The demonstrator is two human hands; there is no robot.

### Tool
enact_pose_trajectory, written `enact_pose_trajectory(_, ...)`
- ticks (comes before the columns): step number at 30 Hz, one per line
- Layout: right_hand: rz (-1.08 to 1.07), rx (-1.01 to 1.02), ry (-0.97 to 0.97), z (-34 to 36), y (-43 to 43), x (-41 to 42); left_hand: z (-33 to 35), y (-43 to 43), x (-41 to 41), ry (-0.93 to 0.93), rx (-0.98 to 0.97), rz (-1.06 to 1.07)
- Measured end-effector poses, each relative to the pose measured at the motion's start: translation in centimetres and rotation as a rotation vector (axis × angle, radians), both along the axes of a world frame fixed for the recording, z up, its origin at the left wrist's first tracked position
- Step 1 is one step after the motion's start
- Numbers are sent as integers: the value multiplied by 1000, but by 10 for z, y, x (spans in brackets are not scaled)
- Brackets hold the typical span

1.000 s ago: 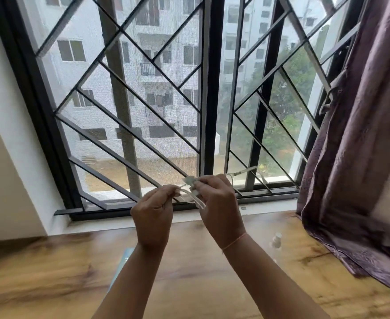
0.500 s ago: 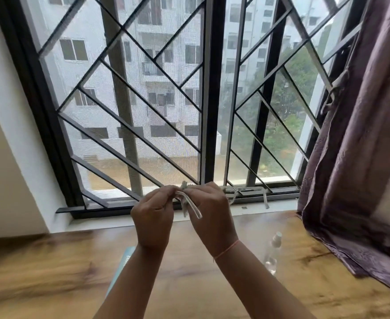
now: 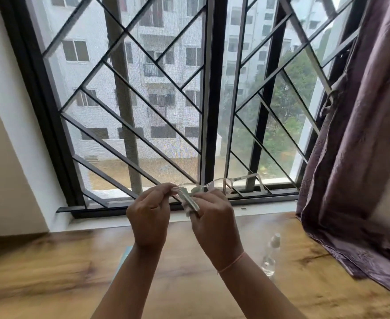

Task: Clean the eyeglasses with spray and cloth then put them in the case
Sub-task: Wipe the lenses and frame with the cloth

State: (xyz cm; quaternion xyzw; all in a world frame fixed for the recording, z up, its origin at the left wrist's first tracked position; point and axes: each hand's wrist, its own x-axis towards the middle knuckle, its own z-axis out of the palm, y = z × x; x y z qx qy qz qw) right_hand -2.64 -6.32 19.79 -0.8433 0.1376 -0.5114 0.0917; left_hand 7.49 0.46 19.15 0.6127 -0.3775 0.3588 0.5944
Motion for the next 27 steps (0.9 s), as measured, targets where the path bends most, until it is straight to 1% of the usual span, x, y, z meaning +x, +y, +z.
enact_pose_trajectory(6,89,35,7,16,-2,6,2,0,-6,-3,0,-50)
enact_pose_trajectory(11,10,40,8,27,-13,3,8,2,-7,10,-41,-87)
enact_pose_trajectory(15,-10,6,-20,22,-9,-4,11,2,-6,-1,-38,-47)
enact_pose_trajectory(18,-27,-10,25,15,0,-8,9,2,-5,17,-50,-32)
enact_pose_trajectory(22,24,-4,76,14,4,-2,10,1,-9,-12,-55,-87)
enact_pose_trajectory(27,36,-19,-1,28,-2,0,8,-1,-10,14,-79,-123)
